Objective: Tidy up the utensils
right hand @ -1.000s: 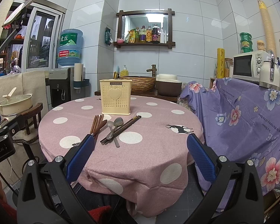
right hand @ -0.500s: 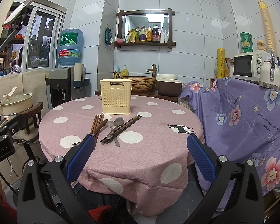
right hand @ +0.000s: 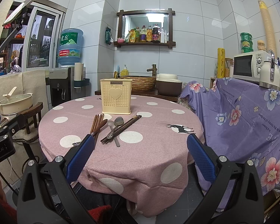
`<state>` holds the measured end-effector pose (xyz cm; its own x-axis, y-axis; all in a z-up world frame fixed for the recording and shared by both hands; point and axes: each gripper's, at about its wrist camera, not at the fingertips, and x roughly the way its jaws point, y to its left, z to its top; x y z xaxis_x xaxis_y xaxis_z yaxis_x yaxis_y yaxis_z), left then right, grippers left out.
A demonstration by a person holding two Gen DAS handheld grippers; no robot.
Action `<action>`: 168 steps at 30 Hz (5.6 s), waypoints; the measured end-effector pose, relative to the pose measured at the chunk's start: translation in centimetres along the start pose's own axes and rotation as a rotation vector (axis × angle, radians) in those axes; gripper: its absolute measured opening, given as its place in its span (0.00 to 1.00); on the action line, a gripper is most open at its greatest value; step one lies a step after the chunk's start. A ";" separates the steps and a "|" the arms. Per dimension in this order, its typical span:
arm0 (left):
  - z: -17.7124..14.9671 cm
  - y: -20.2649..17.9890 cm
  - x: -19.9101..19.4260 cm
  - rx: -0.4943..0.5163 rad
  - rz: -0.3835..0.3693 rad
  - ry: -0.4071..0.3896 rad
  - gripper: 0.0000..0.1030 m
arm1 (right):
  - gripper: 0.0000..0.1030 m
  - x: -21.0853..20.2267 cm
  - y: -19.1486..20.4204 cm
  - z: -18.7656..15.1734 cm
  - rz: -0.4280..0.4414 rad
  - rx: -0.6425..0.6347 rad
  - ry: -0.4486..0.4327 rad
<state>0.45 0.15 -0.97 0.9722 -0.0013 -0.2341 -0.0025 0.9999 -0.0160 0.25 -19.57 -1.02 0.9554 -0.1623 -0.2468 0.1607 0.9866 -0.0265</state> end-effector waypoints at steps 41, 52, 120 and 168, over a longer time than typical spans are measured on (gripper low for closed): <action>3.2 1.1 18.2 0.098 -0.135 0.374 0.88 | 0.95 19.9 -5.0 3.1 0.060 0.109 0.386; 4.2 -2.2 23.4 0.053 -0.332 0.508 0.61 | 0.89 26.0 -4.0 3.8 0.092 0.096 0.487; 3.5 -2.4 32.9 0.054 -0.306 0.686 0.16 | 0.32 40.6 -0.1 4.3 0.007 0.035 0.748; 13.5 0.0 28.9 0.008 -0.278 0.394 0.15 | 0.08 29.7 -5.0 16.7 0.213 0.132 0.340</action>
<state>31.67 0.33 5.45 0.7730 -0.2731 -0.5727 0.2485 0.9608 -0.1228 31.89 -29.59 7.93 0.8379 0.0813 -0.5398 0.0199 0.9836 0.1790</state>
